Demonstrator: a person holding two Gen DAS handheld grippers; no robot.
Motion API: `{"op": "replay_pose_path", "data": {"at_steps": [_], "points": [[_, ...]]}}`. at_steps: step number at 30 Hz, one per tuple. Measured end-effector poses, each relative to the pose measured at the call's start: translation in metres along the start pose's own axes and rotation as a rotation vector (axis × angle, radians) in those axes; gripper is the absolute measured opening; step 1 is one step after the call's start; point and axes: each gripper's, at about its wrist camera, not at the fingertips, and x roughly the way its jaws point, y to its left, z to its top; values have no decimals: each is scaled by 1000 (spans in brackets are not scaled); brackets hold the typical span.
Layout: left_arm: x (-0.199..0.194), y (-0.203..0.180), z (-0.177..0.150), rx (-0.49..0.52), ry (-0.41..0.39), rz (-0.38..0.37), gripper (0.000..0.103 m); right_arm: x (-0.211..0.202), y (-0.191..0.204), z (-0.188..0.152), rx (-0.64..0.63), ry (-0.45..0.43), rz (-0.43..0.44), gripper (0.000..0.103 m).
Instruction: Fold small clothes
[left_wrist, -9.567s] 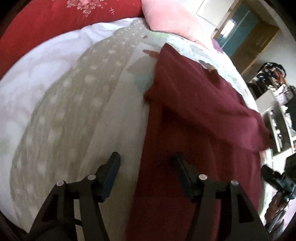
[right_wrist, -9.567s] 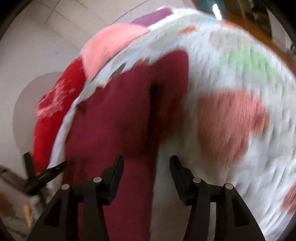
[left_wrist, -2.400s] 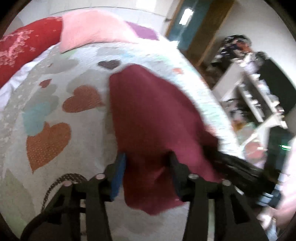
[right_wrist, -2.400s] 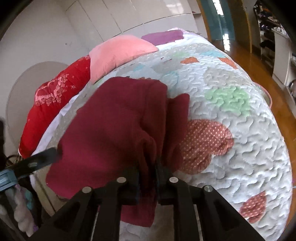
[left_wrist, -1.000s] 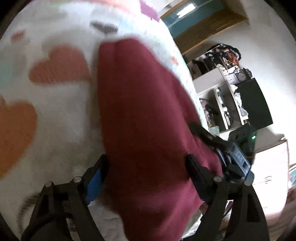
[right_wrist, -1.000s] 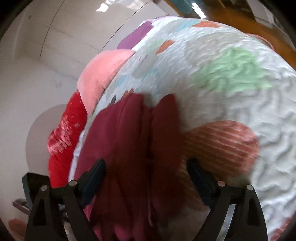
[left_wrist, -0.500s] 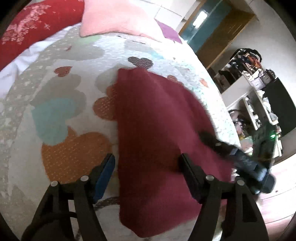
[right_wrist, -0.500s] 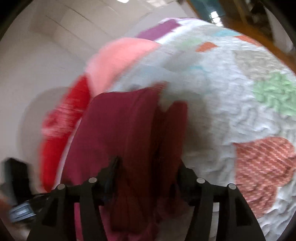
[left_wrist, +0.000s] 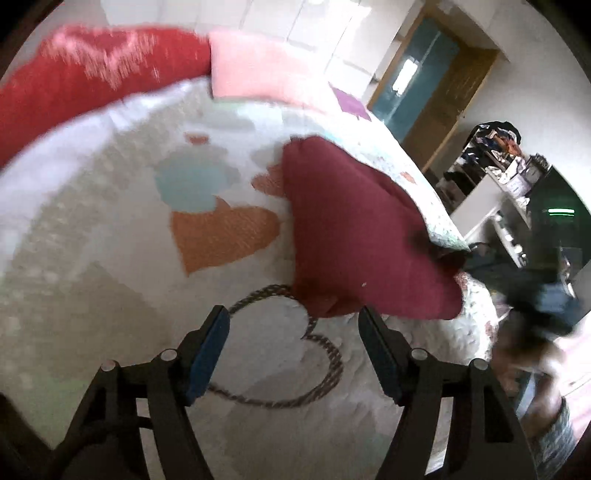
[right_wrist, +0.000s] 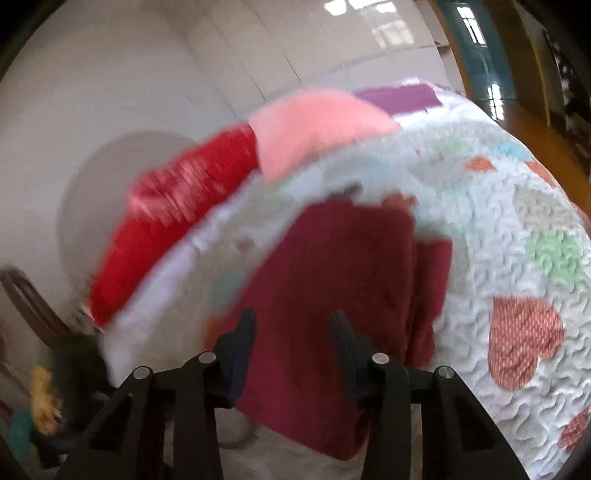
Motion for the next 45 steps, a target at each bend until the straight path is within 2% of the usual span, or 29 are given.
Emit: {"op": "replay_pose_path", "data": {"at_steps": [1, 4, 6, 7, 9, 11, 13, 17, 22, 24, 27, 30, 32, 40, 45], "points": [[-13, -4, -2, 26, -42, 34, 72, 17, -5, -4, -13, 37, -52, 46], [-51, -17, -8, 96, -176, 118, 75, 6, -3, -10, 13, -43, -81, 46], [-72, -23, -11, 119, -273, 197, 90, -20, 10, -13, 22, -98, -85, 48], [-82, -26, -13, 120, -313, 232, 93, -32, 15, -17, 22, -136, -92, 50], [-104, -32, -19, 111, -402, 311, 101, -60, 25, -35, 16, -211, -126, 66], [-117, -37, -29, 99, -448, 364, 102, -80, 33, -55, 5, -249, -168, 71], [-127, -42, -38, 109, -469, 356, 103, -91, 38, -75, -1, -261, -202, 72], [-122, -52, -51, 117, -393, 299, 103, -105, 26, -115, 93, -247, -247, 74], [-93, -64, -71, 135, -198, 303, 103, -104, 0, -144, 222, -161, -276, 74], [-82, -69, -76, 167, -142, 297, 103, -106, -6, -147, 244, -161, -287, 74], [-77, -75, -80, 190, -123, 279, 103, -108, -8, -149, 251, -170, -314, 79], [-77, -75, -82, 184, -127, 209, 103, -102, -9, -151, 247, -154, -322, 79], [-76, -75, -82, 186, -128, 200, 103, -97, -9, -153, 243, -140, -322, 79], [-64, -71, -82, 184, -88, 253, 103, -82, 1, -160, 191, -102, -348, 79], [-62, -68, -83, 178, -74, 275, 103, -78, 17, -162, 111, -98, -370, 82]]}}
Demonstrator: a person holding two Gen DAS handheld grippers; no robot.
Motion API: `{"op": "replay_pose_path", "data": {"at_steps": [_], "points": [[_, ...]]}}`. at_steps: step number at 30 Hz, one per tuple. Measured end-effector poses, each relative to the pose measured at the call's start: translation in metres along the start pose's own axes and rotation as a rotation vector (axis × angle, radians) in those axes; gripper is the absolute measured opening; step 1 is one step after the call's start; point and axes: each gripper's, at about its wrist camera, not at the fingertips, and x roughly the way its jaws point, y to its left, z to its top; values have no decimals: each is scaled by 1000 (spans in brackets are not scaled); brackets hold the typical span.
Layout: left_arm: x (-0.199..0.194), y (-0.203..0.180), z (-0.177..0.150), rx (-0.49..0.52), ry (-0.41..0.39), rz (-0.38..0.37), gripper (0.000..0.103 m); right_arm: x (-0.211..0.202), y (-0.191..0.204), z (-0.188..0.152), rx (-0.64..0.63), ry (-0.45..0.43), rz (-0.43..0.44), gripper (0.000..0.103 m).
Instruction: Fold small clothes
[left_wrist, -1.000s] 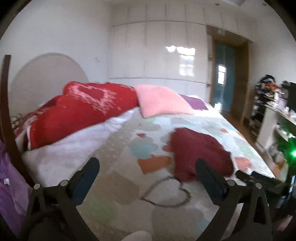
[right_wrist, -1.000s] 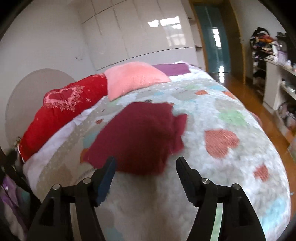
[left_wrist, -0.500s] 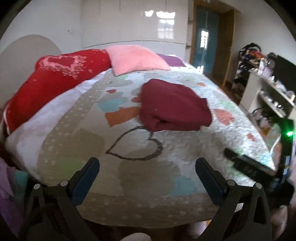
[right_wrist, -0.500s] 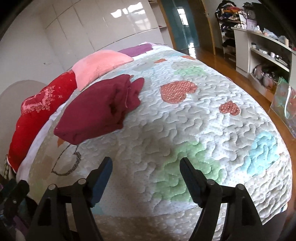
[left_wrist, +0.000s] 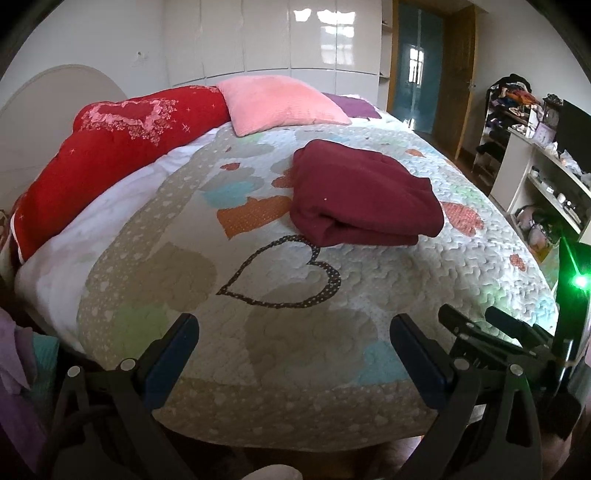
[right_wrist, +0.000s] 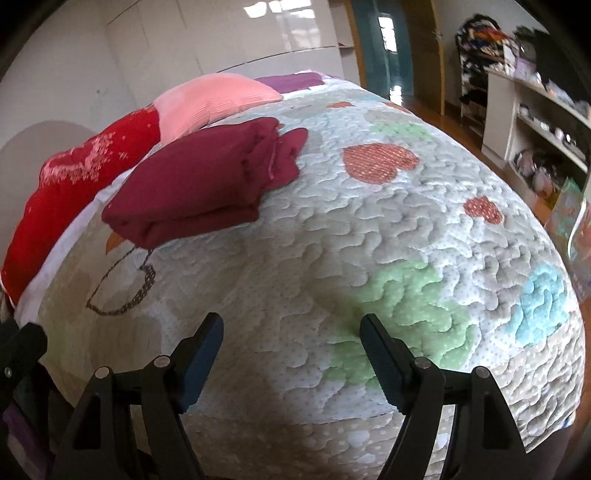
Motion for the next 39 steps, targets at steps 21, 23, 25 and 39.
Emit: {"op": "replay_pose_path", "data": {"at_steps": [21, 23, 25, 39], "points": [[12, 1, -5, -8, 68, -3, 103, 7, 8, -6, -68, 20, -21, 86], [14, 1, -6, -11, 77, -4, 103, 7, 9, -6, -69, 19, -22, 87], [16, 1, -7, -12, 87, -2, 103, 7, 9, -7, -71, 20, -23, 87], [20, 2, -10, -18, 108, 2, 103, 9, 12, -9, -86, 21, -30, 90]]}}
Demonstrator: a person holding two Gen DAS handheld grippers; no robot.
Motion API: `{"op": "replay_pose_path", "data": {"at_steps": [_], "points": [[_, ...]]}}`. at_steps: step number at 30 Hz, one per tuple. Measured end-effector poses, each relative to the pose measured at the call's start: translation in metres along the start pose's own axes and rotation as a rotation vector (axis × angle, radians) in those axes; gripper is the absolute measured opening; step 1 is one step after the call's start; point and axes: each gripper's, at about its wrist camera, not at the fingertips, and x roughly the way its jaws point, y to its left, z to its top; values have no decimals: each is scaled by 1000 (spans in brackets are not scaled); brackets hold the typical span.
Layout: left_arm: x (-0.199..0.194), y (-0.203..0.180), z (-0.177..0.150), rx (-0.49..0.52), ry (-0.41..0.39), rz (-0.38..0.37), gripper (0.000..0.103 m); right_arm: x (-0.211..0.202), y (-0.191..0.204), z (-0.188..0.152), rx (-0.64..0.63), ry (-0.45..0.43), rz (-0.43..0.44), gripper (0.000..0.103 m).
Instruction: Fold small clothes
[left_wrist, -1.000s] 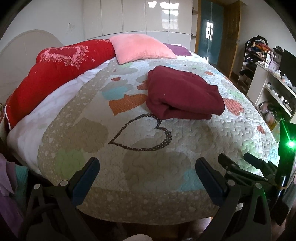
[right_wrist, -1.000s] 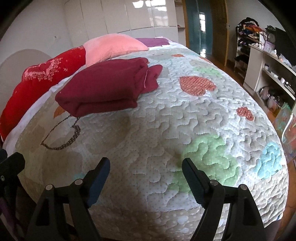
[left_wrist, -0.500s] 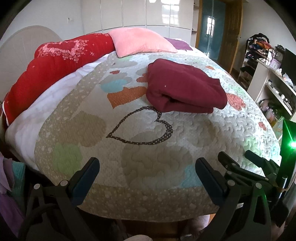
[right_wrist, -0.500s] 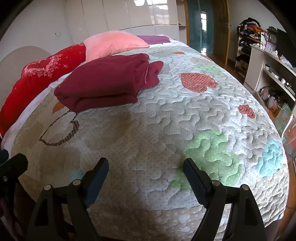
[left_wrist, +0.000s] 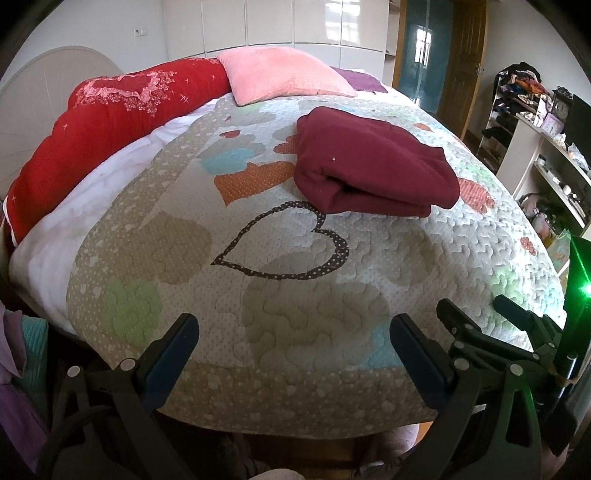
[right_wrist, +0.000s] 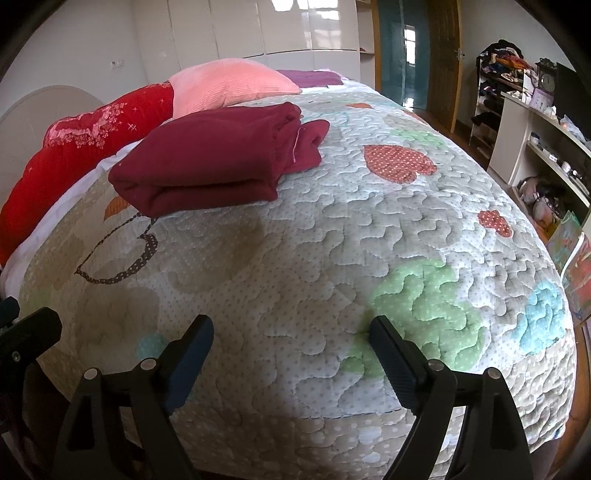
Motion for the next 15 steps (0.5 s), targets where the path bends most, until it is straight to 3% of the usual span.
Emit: {"op": "replay_pose_path", "data": {"at_steps": [15], "points": [[4, 1, -2, -5, 22, -2, 103, 3, 1, -1, -18, 3, -4, 92]]}}
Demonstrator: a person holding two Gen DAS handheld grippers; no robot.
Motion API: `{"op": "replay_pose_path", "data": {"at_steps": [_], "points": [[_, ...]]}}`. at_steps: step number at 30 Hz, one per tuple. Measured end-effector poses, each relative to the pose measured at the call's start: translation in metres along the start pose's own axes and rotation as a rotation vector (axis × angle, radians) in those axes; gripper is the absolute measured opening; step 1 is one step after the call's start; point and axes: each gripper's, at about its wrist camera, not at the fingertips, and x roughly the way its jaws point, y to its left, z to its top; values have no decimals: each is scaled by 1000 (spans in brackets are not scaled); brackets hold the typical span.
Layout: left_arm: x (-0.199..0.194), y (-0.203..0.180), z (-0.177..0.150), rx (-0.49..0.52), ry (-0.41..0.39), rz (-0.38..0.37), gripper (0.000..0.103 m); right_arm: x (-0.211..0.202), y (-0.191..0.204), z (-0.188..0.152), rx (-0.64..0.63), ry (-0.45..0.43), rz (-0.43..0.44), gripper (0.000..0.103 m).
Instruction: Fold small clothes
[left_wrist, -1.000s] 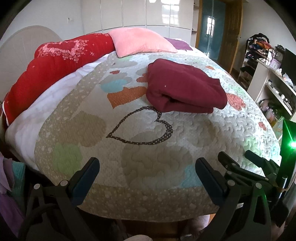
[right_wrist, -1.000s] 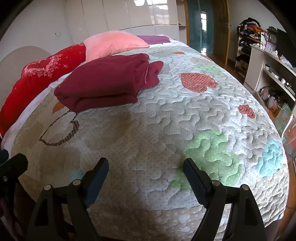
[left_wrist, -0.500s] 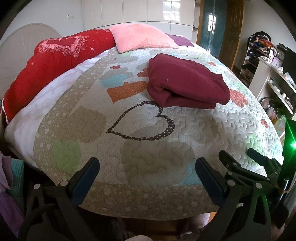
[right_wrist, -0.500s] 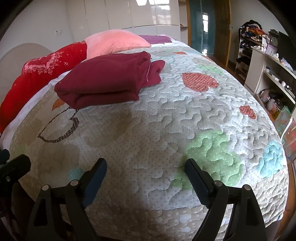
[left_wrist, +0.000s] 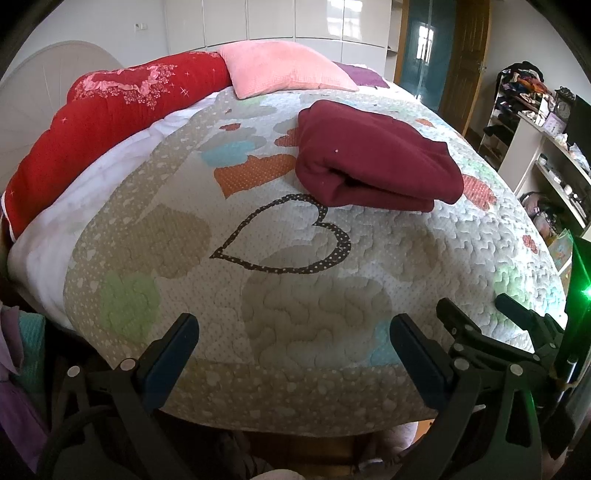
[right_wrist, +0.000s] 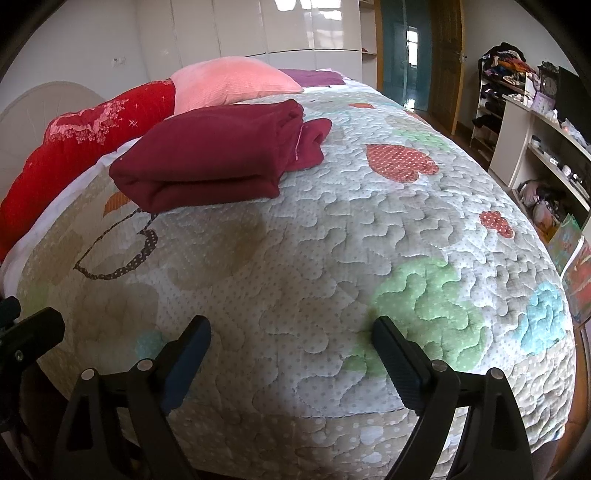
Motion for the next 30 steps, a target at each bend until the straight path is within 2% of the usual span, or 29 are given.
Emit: {"op": "replay_pose_path", "data": {"at_steps": [11, 30], "points": [[6, 1, 0, -6, 28, 1, 103, 2, 1, -1, -15, -1, -4, 94], [7, 2, 0, -13, 31, 1, 103, 4, 2, -1, -29, -1, -9, 95]]}}
